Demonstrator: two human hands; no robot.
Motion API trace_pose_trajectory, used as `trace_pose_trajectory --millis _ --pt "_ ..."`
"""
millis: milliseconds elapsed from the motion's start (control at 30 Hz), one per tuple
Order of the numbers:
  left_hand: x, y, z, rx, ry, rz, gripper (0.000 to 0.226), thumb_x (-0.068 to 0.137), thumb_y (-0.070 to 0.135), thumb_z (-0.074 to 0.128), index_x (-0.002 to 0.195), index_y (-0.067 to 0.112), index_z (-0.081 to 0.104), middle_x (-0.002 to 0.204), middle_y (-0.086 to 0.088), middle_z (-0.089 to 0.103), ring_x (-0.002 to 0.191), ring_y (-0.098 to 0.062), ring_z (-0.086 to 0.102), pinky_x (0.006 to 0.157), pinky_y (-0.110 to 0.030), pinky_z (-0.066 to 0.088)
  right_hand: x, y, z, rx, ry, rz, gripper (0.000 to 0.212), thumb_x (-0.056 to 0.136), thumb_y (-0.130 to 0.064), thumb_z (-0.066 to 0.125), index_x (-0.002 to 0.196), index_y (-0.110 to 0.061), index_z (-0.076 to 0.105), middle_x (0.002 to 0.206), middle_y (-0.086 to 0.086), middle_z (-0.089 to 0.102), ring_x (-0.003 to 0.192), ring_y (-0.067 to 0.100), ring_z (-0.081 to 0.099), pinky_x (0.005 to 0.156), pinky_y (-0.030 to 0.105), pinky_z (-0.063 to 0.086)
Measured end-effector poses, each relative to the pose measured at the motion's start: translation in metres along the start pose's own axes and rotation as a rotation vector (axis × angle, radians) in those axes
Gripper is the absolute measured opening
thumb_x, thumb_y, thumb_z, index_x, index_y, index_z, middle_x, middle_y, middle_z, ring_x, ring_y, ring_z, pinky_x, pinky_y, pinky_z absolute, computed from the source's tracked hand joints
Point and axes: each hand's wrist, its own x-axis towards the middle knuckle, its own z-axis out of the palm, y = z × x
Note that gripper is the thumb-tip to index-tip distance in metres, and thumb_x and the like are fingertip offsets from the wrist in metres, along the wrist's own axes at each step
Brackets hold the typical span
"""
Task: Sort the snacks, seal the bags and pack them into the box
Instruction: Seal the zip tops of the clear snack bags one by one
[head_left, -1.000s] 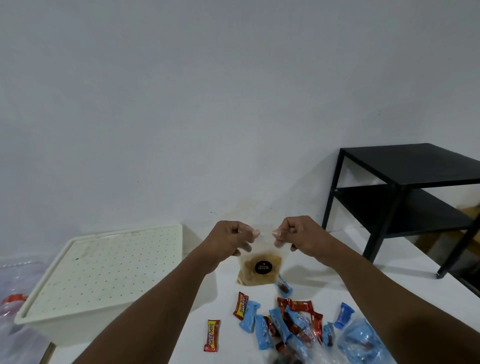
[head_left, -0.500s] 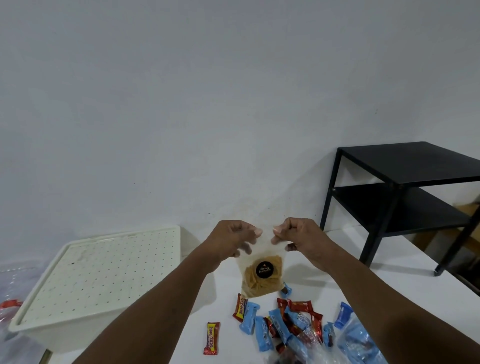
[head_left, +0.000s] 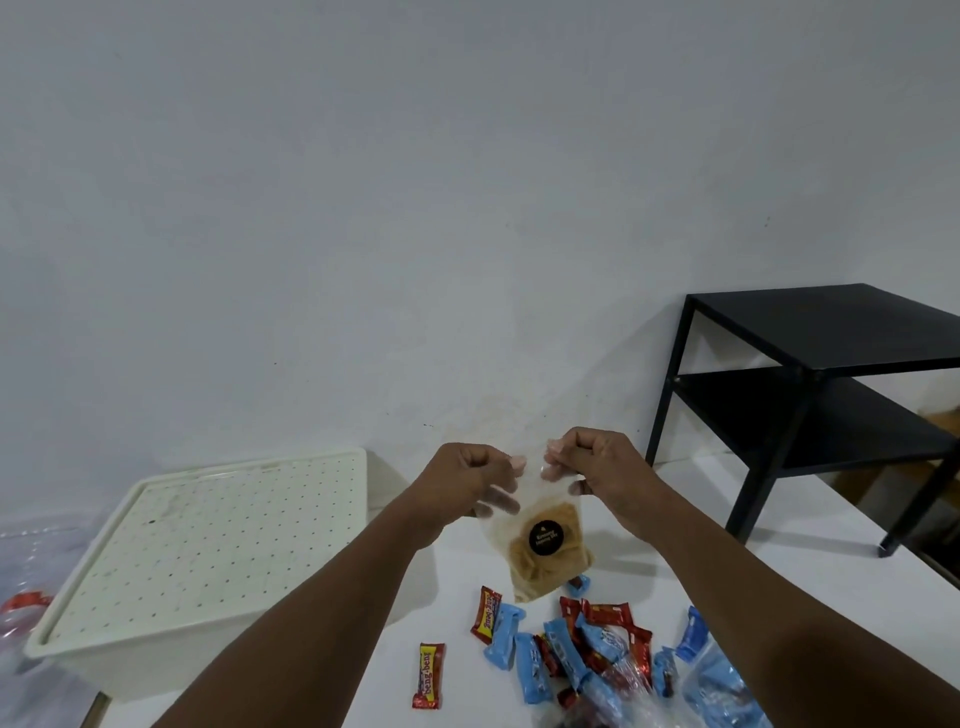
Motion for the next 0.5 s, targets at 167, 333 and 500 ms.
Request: trace_pose_trajectory --millis 167,333,500 --pt "0.0 0.006 -0.009 -0.079 -0.122 -0.14 0.032 0.096 0.034 0.064 0.1 0.004 0.073 0.098 -0.015 0.075 0.096 -0.036 0.075 0.07 -0.031 0.055 0.002 0.001 0.001 -0.17 0.015 -0.061 0.017 0.092 -0.034 0.067 0.086 -0.022 0.078 0.09 0.006 0.074 0.078 0.017 0.057 0.078 0.025 0.045" --pt "0.003 -0.003 -0.006 -0.191 -0.121 -0.159 0.018 0.093 0.025 0.069 0.084 0.01 0.072 0.09 -0.014 0.07 0.087 -0.03 0.07 0.068 -0.032 0.057 0.005 -0.006 0.014 -0.098 0.088 -0.003 0.016 0.092 -0.029 0.068 0.094 -0.015 0.076 0.057 -0.007 0.061 0.048 0.006 0.047 0.048 0.017 0.039" --pt "0.001 -0.011 0.004 -0.185 -0.121 -0.087 0.023 0.096 0.029 0.066 0.078 0.014 0.064 0.083 -0.009 0.07 0.09 -0.031 0.067 0.068 -0.031 0.056 0.0 -0.001 0.031 0.082 0.0 0.106 0.021 0.094 -0.034 0.065 0.107 -0.017 0.066 0.065 0.007 0.061 0.054 0.018 0.055 0.047 0.027 0.038"
